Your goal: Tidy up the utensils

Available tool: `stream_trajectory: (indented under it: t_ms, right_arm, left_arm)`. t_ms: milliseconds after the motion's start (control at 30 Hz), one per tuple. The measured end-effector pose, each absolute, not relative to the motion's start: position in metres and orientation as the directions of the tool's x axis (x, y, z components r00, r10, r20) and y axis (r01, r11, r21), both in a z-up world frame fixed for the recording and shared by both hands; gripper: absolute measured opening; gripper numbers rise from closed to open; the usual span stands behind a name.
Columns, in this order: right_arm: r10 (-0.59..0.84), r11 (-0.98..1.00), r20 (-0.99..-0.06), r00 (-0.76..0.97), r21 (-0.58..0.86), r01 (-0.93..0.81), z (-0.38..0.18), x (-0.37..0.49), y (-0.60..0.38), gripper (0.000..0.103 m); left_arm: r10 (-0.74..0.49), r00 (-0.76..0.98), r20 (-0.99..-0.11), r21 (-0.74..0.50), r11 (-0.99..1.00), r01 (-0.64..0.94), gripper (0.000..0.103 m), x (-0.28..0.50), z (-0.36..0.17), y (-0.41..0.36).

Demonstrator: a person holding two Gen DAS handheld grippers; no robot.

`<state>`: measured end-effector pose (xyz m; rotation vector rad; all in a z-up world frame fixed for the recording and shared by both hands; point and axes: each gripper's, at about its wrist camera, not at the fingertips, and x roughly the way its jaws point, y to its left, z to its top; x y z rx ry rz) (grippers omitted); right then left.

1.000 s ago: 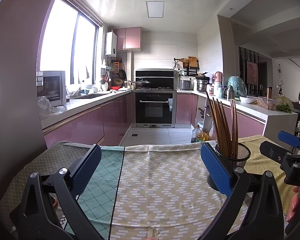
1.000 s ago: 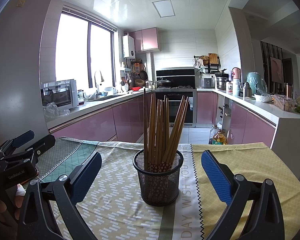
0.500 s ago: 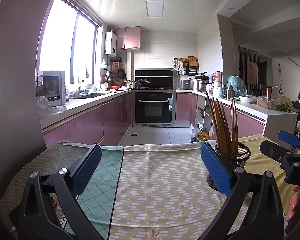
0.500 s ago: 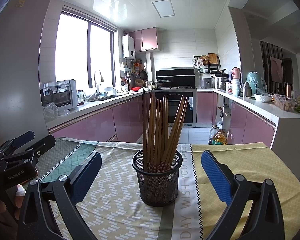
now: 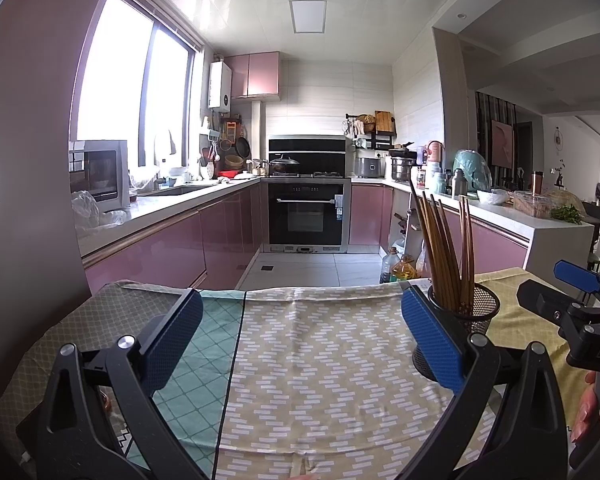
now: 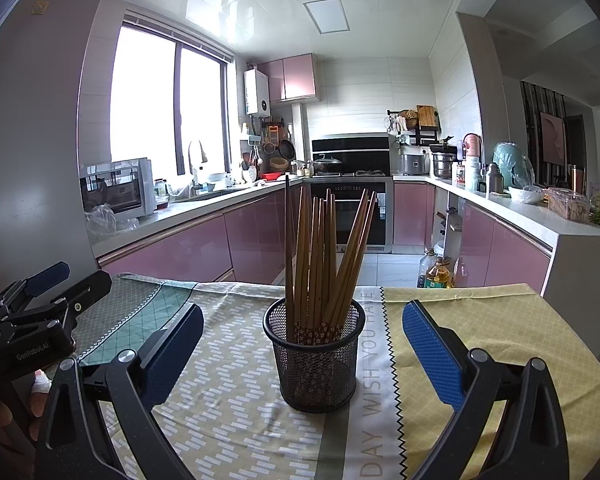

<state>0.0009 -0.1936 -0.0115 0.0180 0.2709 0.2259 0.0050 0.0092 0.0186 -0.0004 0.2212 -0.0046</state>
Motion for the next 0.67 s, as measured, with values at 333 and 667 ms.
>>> stream_trajectory:
  t_ms: [333, 667]
  right_arm:
    - [0.216, 0.976, -0.273, 0.938, 0.046, -0.212, -0.015, 0.003, -0.196, 0.096]
    - [0.013, 0.999, -0.587, 0.81, -0.025, -0.034, -0.056, 0.069, -0.267, 0.097]
  left_arm:
    - [0.003, 0.976, -0.219, -0.013, 1.0, -0.006, 0.098, 0.007, 0.015, 0.011]
    - [-0.008, 0.918, -0.397, 0.006, 1.0, 0.011, 0.098, 0.033, -0.005, 0.02]
